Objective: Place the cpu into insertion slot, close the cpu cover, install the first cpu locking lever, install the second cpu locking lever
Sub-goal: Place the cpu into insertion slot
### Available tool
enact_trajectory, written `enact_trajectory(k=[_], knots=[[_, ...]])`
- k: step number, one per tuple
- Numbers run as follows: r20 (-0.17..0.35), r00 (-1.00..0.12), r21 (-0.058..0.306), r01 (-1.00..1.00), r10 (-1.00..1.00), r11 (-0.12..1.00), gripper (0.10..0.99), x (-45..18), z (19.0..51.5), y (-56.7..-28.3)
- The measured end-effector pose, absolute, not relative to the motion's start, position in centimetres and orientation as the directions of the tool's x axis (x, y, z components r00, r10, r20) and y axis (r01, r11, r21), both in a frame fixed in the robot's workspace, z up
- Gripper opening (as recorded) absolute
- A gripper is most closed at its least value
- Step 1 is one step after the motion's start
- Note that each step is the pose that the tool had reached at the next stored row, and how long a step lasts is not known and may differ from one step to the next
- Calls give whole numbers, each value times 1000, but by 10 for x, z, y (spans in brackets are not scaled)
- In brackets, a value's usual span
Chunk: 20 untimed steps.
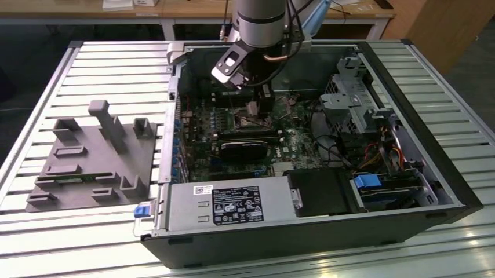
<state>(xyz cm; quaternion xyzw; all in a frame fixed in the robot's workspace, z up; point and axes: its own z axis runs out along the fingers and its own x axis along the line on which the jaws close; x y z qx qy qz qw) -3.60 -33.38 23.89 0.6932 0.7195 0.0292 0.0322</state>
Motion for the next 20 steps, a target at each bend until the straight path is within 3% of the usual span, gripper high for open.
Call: enact_trajectory(k=[20], knots=[[-6, -13, 86, 996, 1000, 14, 541, -44, 222, -325]])
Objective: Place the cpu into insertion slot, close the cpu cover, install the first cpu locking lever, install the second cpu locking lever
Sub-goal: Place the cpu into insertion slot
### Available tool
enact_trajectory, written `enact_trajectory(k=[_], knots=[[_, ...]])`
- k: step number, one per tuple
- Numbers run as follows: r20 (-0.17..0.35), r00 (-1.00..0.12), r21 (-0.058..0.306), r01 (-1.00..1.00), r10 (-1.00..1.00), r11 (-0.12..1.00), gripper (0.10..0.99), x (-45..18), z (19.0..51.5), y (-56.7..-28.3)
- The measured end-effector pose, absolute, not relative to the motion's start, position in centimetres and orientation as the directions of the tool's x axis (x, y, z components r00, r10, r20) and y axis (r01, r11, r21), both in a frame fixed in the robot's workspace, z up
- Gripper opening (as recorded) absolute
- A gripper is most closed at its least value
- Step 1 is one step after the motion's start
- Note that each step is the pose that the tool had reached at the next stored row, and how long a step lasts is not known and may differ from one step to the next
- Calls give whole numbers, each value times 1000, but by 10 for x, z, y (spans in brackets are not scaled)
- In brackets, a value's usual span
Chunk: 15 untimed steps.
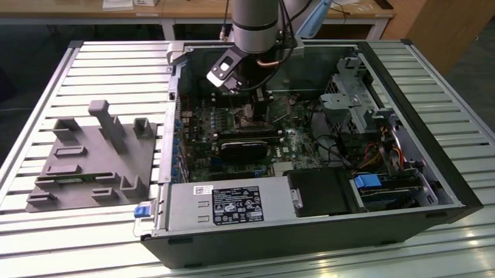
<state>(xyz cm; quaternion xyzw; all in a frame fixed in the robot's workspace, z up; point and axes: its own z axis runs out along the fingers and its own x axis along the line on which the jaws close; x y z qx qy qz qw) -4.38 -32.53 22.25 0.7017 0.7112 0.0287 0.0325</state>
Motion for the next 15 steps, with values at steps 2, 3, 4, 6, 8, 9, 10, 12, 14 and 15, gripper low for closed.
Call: enact_trajectory(k=[2, 3, 4, 6, 8, 9, 10, 12, 14, 15], knots=[[-6, -12, 86, 996, 1000, 13, 541, -44, 221, -323], [-6, -12, 87, 996, 1000, 12, 541, -44, 220, -323], [-6, -11, 87, 996, 1000, 11, 541, -44, 219, -322], [-6, -10, 87, 996, 1000, 10, 541, -44, 217, -321], [-6, -8, 86, 996, 1000, 8, 541, -45, 216, -321], [-6, -7, 86, 996, 1000, 7, 541, -45, 215, -321], [-6, -6, 86, 996, 1000, 7, 541, -45, 214, -321], [-6, -3, 86, 996, 1000, 4, 541, -45, 213, -321], [-6, 0, 86, 996, 1000, 0, 541, -45, 212, -321], [-6, 2, 86, 996, 1000, -2, 541, -45, 212, -321]])
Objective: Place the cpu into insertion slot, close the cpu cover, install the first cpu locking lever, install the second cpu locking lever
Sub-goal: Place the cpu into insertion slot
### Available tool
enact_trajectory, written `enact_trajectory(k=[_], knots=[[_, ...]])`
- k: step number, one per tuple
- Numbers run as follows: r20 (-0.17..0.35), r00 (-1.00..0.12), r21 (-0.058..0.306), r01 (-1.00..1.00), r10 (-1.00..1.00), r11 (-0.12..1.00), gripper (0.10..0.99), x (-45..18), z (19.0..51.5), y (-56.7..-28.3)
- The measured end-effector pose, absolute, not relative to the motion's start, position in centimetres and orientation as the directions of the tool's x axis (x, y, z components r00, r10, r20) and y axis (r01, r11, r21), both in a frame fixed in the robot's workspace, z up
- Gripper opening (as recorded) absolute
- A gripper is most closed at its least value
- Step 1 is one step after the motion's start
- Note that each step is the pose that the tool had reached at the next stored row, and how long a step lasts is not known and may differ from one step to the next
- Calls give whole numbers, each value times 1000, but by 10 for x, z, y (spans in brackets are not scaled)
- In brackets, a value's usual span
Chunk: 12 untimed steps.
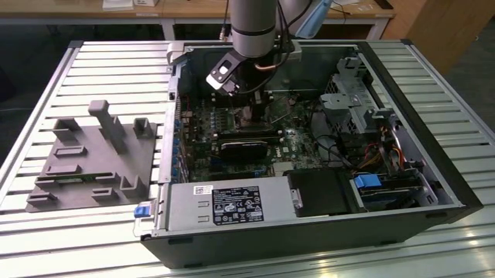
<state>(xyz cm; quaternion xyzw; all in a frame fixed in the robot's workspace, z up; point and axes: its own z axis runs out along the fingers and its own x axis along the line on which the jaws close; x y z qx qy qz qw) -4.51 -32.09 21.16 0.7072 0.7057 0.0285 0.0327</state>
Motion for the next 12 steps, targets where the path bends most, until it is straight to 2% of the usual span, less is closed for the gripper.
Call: enact_trajectory(k=[12], knots=[[-6, 5, 86, 996, 1000, -5, 541, -46, 204, -321]])
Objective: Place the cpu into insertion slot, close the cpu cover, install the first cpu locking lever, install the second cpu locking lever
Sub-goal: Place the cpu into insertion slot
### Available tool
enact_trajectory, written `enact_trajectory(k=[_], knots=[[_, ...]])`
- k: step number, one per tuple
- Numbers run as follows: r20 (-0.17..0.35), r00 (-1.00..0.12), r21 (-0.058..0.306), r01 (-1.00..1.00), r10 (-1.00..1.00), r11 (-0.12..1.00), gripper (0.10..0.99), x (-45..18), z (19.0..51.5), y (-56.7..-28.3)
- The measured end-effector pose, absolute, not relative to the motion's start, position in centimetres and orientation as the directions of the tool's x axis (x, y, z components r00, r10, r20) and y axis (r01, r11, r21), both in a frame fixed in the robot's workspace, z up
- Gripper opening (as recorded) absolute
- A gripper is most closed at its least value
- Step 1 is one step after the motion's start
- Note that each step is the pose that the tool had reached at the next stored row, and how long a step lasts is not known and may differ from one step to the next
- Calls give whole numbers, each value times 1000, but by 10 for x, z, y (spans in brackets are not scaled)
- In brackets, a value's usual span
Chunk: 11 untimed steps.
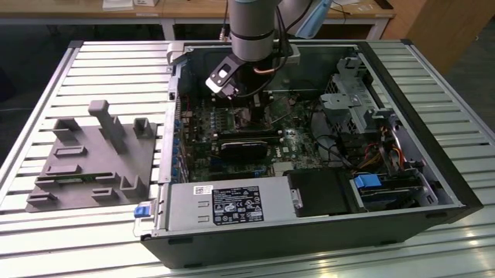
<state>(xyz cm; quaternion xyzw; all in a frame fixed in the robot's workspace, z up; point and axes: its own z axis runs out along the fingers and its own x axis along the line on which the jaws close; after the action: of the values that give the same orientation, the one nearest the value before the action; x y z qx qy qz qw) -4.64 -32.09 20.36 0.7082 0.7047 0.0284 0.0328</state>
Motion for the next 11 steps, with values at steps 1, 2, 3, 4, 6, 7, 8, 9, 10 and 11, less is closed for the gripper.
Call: enact_trajectory(k=[1, 2, 3, 4, 6, 7, 8, 9, 10, 11], knots=[[-6, 5, 86, 996, 1000, -5, 541, -46, 203, -321], [-6, 5, 86, 996, 1000, -5, 541, -47, 203, -321], [-6, 5, 87, 996, 1000, -5, 541, -47, 203, -321], [-6, 5, 87, 996, 1000, -5, 541, -47, 202, -321], [-6, 5, 86, 996, 1000, -5, 541, -47, 201, -321], [-6, 5, 87, 996, 1000, -5, 541, -47, 200, -321], [-6, 5, 86, 996, 1000, -5, 541, -47, 199, -321], [-6, 5, 86, 996, 1000, -5, 541, -48, 199, -321], [-6, 5, 86, 996, 1000, -5, 541, -48, 198, -321], [-6, 6, 86, 996, 1000, -5, 541, -48, 198, -321]])
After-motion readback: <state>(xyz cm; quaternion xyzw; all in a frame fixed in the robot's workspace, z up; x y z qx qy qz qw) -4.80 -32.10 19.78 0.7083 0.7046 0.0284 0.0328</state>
